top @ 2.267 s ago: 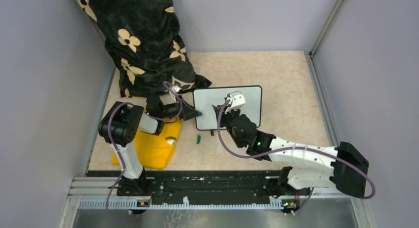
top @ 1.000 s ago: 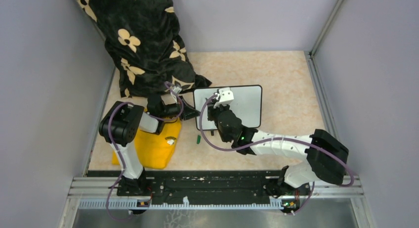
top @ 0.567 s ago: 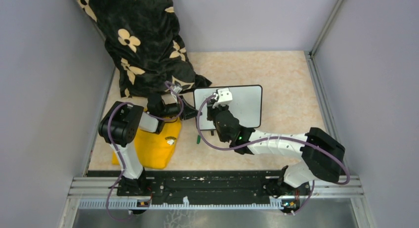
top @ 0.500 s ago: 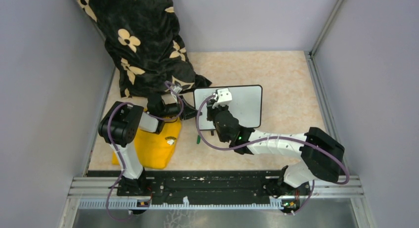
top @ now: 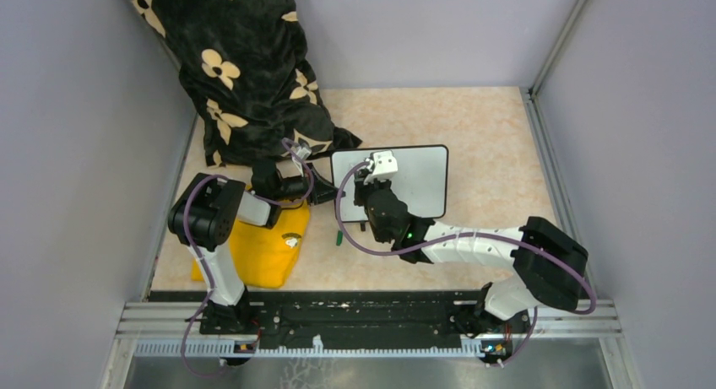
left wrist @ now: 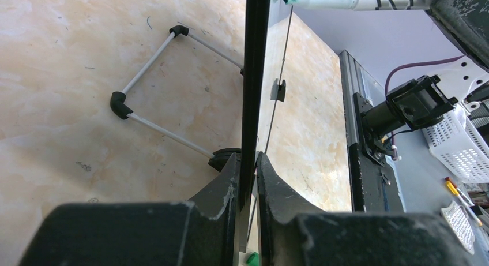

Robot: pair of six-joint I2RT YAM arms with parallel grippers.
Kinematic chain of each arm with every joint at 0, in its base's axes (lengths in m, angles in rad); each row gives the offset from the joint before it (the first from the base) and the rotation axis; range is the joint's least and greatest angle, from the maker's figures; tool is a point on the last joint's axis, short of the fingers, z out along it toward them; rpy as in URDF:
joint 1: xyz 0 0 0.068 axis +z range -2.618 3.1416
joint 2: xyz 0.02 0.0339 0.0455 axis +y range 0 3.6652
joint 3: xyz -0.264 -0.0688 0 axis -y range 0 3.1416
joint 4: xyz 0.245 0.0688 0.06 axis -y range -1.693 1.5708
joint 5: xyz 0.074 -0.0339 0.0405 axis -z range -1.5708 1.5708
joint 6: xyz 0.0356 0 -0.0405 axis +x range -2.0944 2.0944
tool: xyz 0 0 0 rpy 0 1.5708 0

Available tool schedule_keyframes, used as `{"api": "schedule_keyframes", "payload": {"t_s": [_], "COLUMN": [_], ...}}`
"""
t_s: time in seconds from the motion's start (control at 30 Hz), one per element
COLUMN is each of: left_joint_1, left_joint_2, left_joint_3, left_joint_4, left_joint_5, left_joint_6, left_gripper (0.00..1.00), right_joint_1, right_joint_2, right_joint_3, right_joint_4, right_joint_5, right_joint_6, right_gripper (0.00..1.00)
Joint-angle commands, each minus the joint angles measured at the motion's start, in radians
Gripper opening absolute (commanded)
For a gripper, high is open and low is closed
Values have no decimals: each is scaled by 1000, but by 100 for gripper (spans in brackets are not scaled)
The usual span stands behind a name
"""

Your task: Write a sentence on the whiteboard

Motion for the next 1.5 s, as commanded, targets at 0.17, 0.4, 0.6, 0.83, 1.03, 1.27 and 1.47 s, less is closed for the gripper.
{"api": "schedule_keyframes", "payload": {"t_s": [0.17,0.4,0.6,0.83,1.03,1.27,1.47], "left_joint_1": [8,5,5,5,5,3,1], "left_joint_2": [-13,-13,-13,-13,-14,-14,-15], "left_joint_3": [11,11,13,14,14,17,18], "left_joint_4": [-50,-54,-65,-72,-75,-82,-85], "left_joint_5": [-23,-24,-26,-26,-25,-26,-26], "left_joint_6": [38,41,48,53,55,60,63], "left_gripper": [0,0,0,0,0,0,0], "right_joint_1": [-1,-1,-1,-2,-21,-36,-46], "right_joint_2": [-27,-50,-75,-122,-104,-90,-82], "right_joint_3": [-28,-58,-52,-30,-6,-13,-19], "right_joint_4": [12,-2,-4,27,13,2,11], "right_joint_5": [26,30,16,5,6,-6,-25], "right_joint_6": [43,62,65,50,47,74,83], "right_gripper": [0,0,0,0,0,0,0]}}
